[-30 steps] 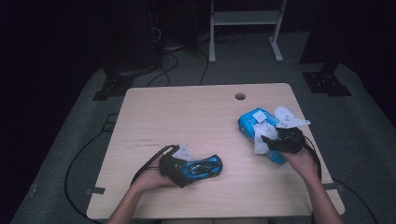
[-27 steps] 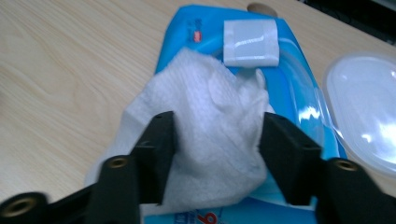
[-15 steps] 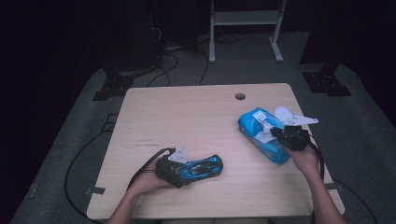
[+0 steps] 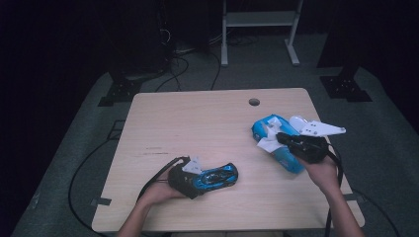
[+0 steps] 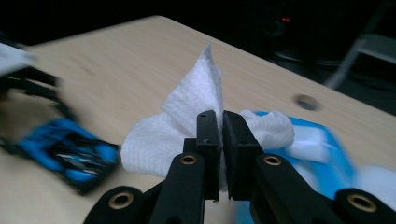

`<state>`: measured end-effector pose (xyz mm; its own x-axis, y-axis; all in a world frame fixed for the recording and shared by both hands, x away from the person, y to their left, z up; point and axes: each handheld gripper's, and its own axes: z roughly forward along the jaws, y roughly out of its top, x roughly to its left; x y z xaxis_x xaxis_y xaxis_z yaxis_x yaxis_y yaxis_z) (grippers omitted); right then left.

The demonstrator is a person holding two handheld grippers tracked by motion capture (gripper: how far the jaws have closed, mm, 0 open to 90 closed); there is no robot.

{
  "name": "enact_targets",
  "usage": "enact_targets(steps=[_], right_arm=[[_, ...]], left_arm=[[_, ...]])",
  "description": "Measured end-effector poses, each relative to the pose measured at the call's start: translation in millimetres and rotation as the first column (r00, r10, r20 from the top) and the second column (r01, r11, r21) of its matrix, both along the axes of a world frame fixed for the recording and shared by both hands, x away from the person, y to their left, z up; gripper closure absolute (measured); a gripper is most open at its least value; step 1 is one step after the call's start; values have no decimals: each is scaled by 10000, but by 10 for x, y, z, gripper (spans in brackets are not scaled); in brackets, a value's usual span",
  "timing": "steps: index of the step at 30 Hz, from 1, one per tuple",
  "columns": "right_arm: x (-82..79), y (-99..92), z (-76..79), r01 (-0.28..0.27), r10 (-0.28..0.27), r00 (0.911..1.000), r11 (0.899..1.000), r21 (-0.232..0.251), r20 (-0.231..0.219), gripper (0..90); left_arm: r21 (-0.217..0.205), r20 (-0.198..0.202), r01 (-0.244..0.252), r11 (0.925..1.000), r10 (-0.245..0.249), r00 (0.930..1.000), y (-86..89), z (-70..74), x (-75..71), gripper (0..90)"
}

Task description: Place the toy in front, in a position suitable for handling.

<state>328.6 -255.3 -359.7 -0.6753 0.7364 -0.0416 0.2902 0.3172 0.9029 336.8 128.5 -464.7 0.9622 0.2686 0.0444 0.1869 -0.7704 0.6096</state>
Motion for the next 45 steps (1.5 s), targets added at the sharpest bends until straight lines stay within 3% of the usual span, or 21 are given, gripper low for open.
enact_targets(steps=[2, 3, 5, 7, 8, 9, 11, 12, 14, 16, 17, 20, 23, 25, 26, 29, 32, 36, 37, 38, 45], right_arm=[[-66, 128, 17, -778, 785, 9967, 9965, 296, -220, 847], [-106, 225, 10, -1374, 1394, 9893, 9894, 470, -435, 846], [-168, 393, -27, -2268, 2317, 9695, 9717, 665, -801, 845], [-194, 555, -99, -3138, 3244, 9364, 9448, 946, -1339, 845], [-194, 555, -99, -3138, 3244, 9364, 9448, 946, -1339, 845], [-209, 688, -181, -3851, 4039, 8936, 9140, 1278, -1956, 843], [-208, 772, -250, -4230, 4442, 8652, 8957, 1370, -2325, 840], [-207, 821, -294, -4462, 4671, 8398, 8842, 1382, -2768, 836], [-204, 878, -349, -4381, 4352, 8471, 8967, 627, -3050, 828], [-182, 903, -380, -4352, 4213, 8441, 8997, 353, -3318, 817], [-123, 956, -439, -4218, 3907, 8487, 9066, -106, -3564, 781], [-20, 1070, -517, -4194, 3712, 8596, 9051, -701, -3512, 681], [53, 1151, -570, -4309, 3807, 8558, 8992, -755, -3503, 602], [118, 1241, -634, -4215, 3699, 8678, 9016, -974, -3318, 565], [179, 1305, -704, -3974, 3435, 8835, 9096, -1213, -3186, 530], [265, 1323, -803, -3578, 3051, 8927, 9273, -1101, -3316, 560], [269, 1274, -876, -3395, 2991, 8898, 9386, -619, -3447, 622], [235, 1225, -889, -3291, 2886, 8993, 9414, -738, -3285, 687], [192, 1190, -905, -3200, 2818, 9098, 9438, -827, -3048, 720], [177, 1179, -911, -3158, 2786, 9125, 9452, -831, -2995, 731], [80, 1137, -872, -3055, 2529, 9228, 9400, -1517, -2908, 778]], left_arm=[[-48, 31, 35, 10000, -35, 10000, -19, -2, 6, 252], [-58, 17, 35, 10000, -35, 10000, -28, -2, 9, 252], [-104, 38, 64, 9999, -63, 10000, -41, -6, 10, 252], [-79, 72, 37, 10000, -36, 10000, -50, -4, 7, 252], [-79, 72, 37, 10000, -36, 10000, -50, -4, 7, 251], [-89, 106, 34, 10000, -33, 9999, -54, -6, 3, 251], [-54, 138, 65, 10000, -64, 9999, -54, -6, 5, 250], [-72, 150, 61, 10000, -60, 9999, -55, -8, 5, 250], [-70, 181, 109, 9999, -108, 9998, -58, -10, 7, 249], [-74, 183, 121, 9999, -120, 9998, -61, -11, 7, 249], [-102, 179, 104, 9999, -102, 9998, -67, -13, 5, 249], [-85, 185, 93, 9999, -92, 9998, -72, -12, 1, 248], [-181, 177, 47, 9998, -44, 9998, -77, -18, -3, 248], [-143, 189, 99, 9998, -96, 9998, -73, -18, 2, 248], [-99, 254, 135, 9999, -132, 9996, -70, -16, 5, 247], [29, -38, -25, 10000, 25, 10000, -61, -20, 1, 207], [176, -360, -168, 9997, 174, 9992, -30, -29, -1, 134], [-10, -455, -446, 9990, 445, 9980, 72, -27, 0, 173], [-294, -516, -306, 9991, 291, 9982, 123, -16, -6, 221], [-409, -516, -302, 9987, 280, 9983, 123, -15, -7, 246], [-396, -265, -281, 9988, 271, 9993, 28, 0, -3, 254]])
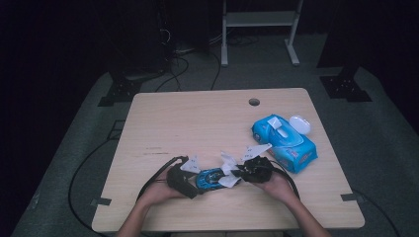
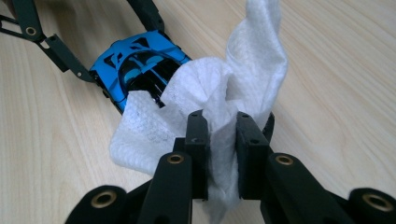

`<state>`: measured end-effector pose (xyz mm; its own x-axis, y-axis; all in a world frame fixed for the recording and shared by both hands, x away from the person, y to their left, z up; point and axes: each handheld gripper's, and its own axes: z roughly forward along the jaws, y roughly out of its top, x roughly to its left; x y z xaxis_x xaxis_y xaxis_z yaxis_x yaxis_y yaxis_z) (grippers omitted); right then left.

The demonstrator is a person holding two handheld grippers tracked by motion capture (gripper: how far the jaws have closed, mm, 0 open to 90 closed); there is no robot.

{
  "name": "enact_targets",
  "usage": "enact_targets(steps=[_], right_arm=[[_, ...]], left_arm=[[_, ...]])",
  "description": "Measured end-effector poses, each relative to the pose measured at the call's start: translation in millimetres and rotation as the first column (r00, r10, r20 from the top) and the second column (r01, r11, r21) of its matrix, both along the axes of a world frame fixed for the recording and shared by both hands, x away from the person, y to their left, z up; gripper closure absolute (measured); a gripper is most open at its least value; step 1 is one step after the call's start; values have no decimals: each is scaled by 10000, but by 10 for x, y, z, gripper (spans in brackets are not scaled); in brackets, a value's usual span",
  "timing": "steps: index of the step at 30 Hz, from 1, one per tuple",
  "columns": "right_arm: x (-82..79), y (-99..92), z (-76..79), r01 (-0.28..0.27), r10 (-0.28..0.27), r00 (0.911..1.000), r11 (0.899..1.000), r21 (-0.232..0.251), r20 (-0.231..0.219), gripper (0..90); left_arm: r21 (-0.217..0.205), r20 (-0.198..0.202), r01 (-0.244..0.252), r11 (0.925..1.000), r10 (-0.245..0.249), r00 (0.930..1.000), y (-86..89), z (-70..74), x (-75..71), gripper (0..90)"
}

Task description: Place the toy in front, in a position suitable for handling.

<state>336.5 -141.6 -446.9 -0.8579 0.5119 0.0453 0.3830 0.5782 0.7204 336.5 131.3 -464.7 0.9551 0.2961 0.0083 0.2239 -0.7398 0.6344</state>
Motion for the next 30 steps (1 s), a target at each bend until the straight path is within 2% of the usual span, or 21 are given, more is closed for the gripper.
enact_targets(steps=[3, 8, 11, 14, 17, 19, 22, 23, 26, 27, 28, 30], right_arm=[[-31, -37, 0, 136, -136, 9999, 9999, 34, 16, 780], [-100, -85, 11, 127, -124, 9994, 9999, -94, 313, 780], [-139, -170, 61, 317, -313, 9982, 9995, -74, 502, 785], [-188, -239, 57, 241, -238, 9991, 9997, -72, 343, 789], [-211, -229, 35, 195, -198, 9996, 9997, 118, 211, 789], [-234, -88, 16, -171, 170, 9993, 9998, 38, 331, 789], [-212, -43, -9, -226, 230, 9993, 9997, -107, 310, 795], [-201, -66, -17, -99, 104, 9996, 9998, -191, 248, 797], [-198, -171, -27, 29, -28, 9999, 10000, -32, 160, 804], [-198, -171, -27, 29, -28, 9999, 10000, -32, 160, 804], [-212, -213, -22, 138, -132, 9995, 9997, -189, 289, 806], [-205, -259, -23, 202, -200, 9996, 9997, -123, 219, 806]], left_arm=[[67, 351, 85, 9999, -88, 9993, -92, 9, -7, 252], [-3, 408, 34, 10000, -33, 9992, -120, 1, -40, 251], [-45, 400, -2, 10000, 4, 9992, -118, -3, -46, 251], [-158, 540, -121, 9998, 130, 9985, -153, -9, -67, 251], [-180, 653, -187, 9997, 198, 9977, -190, -11, -84, 250], [-170, 723, -205, 9996, 217, 9971, -214, -11, -93, 249], [-157, 618, -237, 9996, 246, 9978, -192, -11, -97, 249], [-157, 618, -237, 9996, 246, 9978, -192, -11, -97, 248], [-128, 341, -251, 9996, 255, 9991, -156, -32, -85, 241], [-128, 341, -251, 9996, 255, 9991, -156, -32, -85, 240], [-80, 153, -259, 9996, 260, 9995, -140, -52, -79, 239], [-225, 111, -220, 9995, 222, 9997, -131, -54, -83, 287]])
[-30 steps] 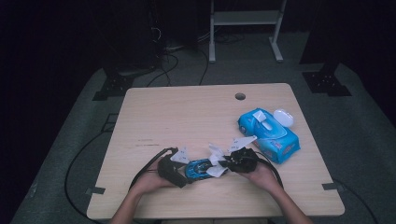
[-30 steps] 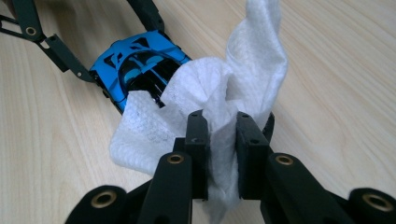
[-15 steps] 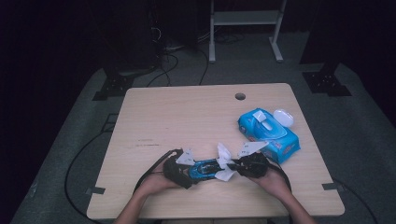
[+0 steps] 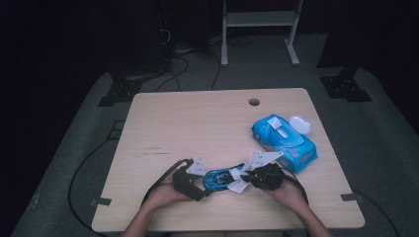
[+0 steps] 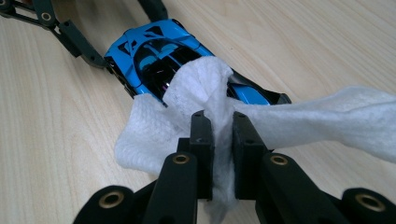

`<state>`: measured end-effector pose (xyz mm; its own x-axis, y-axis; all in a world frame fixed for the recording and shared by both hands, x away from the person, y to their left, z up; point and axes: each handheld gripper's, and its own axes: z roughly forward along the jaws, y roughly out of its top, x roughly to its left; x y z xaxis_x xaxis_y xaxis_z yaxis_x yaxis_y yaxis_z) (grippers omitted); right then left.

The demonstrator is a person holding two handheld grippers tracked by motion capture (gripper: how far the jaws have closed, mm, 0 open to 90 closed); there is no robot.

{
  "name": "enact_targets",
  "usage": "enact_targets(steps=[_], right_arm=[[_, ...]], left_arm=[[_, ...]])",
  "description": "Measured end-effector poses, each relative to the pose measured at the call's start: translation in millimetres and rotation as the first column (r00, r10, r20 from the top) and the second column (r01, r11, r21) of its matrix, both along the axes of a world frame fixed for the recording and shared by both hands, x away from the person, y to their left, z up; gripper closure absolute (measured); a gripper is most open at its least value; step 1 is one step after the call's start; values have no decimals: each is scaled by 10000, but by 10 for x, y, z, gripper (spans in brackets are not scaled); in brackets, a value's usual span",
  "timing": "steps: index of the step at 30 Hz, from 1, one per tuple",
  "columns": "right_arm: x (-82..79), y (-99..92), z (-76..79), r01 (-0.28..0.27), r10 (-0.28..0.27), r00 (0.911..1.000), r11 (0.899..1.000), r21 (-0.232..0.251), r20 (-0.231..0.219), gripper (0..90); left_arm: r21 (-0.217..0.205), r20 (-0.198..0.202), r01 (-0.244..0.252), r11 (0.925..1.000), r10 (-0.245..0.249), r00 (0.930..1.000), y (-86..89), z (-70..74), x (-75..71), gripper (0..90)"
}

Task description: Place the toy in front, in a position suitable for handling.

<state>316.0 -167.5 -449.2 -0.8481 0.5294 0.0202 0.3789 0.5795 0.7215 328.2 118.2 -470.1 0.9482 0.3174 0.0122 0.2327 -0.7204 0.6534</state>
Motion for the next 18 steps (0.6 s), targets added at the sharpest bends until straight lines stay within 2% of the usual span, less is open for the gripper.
enact_targets(steps=[2, 5, 7, 10, 11, 12, 15, 16, 18], right_arm=[[4, -16, -2, 54, -54, 9999, 10000, 22, -91, 807], [-15, 12, 16, 45, -44, 10000, 9998, -206, 50, 807], [-57, 147, 41, -258, 266, 9993, 9992, -306, 257, 807], [-84, 319, 56, -747, 750, 9969, 9971, -142, 230, 807], [-84, 319, 56, -747, 750, 9969, 9971, -142, 230, 807], [-89, 385, 54, -888, 899, 9954, 9955, -329, 336, 807], [-56, 350, 43, -865, 866, 9961, 9962, -117, 140, 807], [-38, 328, 35, -894, 894, 9960, 9960, 15, -45, 807], [-28, 315, 27, -1058, 1059, 9942, 9944, 45, -175, 807]], left_arm=[[-1, 9, 39, 10000, -39, 10000, -6, 5, 6, 318], [-49, 26, 12, 10000, -12, 10000, -9, 4, 17, 335], [-29, 10, 53, 10000, -53, 10000, -28, 5, 18, 337], [-67, -1, 137, 9999, -137, 9999, -26, 3, 23, 336], [-67, -1, 137, 9999, -137, 9999, -26, 3, 23, 336], [-47, 15, 167, 9998, -167, 9999, -17, 3, 41, 333], [-162, -8, 71, 9998, -71, 10000, -33, -16, 50, 265], [-188, 20, 120, 9998, -119, 9999, -62, -26, 75, 250], [-197, 45, 191, 9996, -190, 9998, -98, -25, 97, 243]])
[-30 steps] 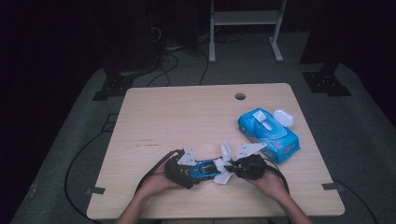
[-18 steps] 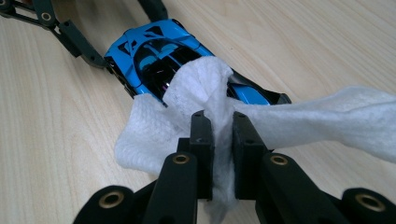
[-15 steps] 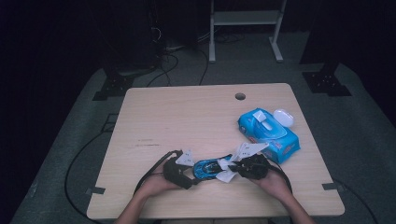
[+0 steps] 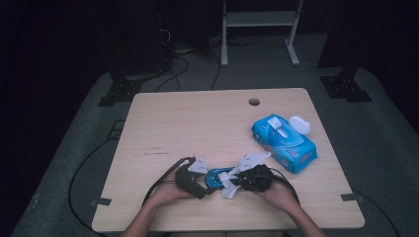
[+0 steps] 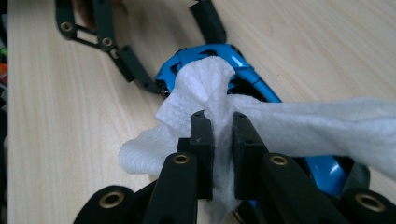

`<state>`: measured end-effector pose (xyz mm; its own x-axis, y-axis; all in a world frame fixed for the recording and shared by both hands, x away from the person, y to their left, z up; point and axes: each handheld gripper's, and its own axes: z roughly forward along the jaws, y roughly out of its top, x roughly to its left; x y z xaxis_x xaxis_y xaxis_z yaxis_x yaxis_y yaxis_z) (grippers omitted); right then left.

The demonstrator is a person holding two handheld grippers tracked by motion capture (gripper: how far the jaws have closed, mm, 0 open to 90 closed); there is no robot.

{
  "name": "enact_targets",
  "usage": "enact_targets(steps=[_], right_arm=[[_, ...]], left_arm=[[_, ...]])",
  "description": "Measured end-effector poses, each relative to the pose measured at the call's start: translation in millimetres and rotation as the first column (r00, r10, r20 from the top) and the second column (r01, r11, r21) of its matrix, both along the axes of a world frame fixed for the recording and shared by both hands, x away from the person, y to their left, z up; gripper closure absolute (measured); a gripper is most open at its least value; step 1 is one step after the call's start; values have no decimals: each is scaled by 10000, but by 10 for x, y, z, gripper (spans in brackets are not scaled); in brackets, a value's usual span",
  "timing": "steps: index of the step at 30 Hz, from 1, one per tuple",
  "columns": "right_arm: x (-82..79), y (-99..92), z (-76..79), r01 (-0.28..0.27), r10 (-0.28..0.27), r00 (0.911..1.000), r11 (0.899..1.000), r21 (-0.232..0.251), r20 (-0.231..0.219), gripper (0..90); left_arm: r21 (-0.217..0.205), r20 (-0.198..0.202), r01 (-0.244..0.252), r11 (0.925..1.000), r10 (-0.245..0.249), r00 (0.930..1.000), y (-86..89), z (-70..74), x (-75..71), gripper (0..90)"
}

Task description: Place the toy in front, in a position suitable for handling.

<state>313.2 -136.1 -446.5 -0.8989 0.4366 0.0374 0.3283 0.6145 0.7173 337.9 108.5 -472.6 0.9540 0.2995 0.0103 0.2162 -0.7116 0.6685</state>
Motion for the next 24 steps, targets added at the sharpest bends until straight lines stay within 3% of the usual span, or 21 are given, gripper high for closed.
enact_targets(steps=[4, 9, 12, 16, 19, 22, 23, 24], right_arm=[[27, -48, -9, -281, 284, 9989, 9996, 83, -361, 804], [83, -158, 37, -351, 354, 9963, 9994, 50, -788, 775], [48, -230, 118, -187, 185, 9996, 9997, -134, -193, 599], [35, -230, 135, 43, -39, 9988, 10000, -65, 493, 493], [35, -193, 100, 62, -54, 9982, 9999, -118, 602, 505], [76, -210, 25, 323, -322, 9987, 9995, -15, 399, 700], [76, -210, 25, 323, -322, 9987, 9995, -15, 399, 700], [110, -262, 11, 487, -487, 9988, 9988, 63, -25, 751]], left_arm=[[7, 121, 25, 10000, -25, 9999, -29, 1, 0, 246], [-105, -192, 65, 9999, -67, 9998, -1, 15, -15, 254], [-49, -180, 59, 10000, -60, 9998, -7, 19, -47, 254], [-1, -292, 94, 10000, -94, 9995, -11, 30, -83, 255], [-26, -362, 129, 9999, -129, 9993, -9, 33, -100, 262], [-140, -520, 166, 9998, -173, 9985, 10, 30, -101, 262], [-140, -520, 166, 9998, -173, 9985, 10, 30, -101, 261], [-156, -527, 182, 9997, -190, 9984, -12, 34, -94, 254]])
